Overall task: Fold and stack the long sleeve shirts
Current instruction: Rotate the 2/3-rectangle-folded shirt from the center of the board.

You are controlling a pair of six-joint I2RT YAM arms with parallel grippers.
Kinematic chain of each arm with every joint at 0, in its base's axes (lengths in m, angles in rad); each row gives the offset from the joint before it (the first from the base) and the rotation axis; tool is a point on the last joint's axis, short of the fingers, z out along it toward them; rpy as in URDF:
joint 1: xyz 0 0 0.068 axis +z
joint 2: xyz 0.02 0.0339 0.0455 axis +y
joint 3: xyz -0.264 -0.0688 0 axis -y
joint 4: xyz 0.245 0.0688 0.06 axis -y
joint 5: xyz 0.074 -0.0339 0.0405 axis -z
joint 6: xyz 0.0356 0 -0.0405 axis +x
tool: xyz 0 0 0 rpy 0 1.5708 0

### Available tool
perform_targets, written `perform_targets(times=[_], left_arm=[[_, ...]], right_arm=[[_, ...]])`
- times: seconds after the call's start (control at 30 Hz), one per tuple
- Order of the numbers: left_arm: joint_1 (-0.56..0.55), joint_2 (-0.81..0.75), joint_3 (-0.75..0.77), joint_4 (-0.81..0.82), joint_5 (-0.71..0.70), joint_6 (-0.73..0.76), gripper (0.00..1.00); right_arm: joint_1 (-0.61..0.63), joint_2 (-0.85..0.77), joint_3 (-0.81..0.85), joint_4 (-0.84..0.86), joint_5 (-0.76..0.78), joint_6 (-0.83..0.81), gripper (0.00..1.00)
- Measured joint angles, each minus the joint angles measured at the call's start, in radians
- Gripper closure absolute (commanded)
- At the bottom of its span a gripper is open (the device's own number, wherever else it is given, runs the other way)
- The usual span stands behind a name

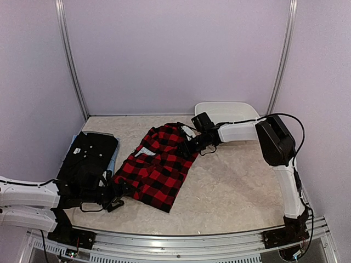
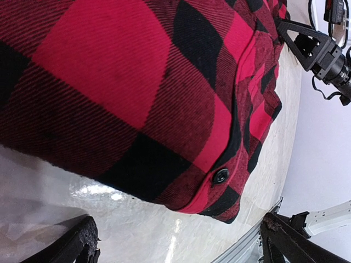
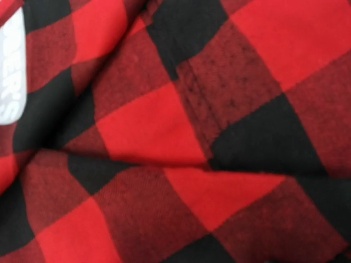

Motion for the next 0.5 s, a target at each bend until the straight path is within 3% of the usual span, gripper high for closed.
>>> perform_targets(times=[0.17,0.5], left_arm=[[0.011,0.002,-0.017,0.022,0.003,-0.010,0.02],[0.044,0.003,-0.024,0.037,0.027,-0.006,0.08]], right_arm=[[0.000,-0.062,-0.110,0.047,0.013,0.023,0.38],[0.026,-0.393,-0.610,0.190,0.076,0.232,0.37]])
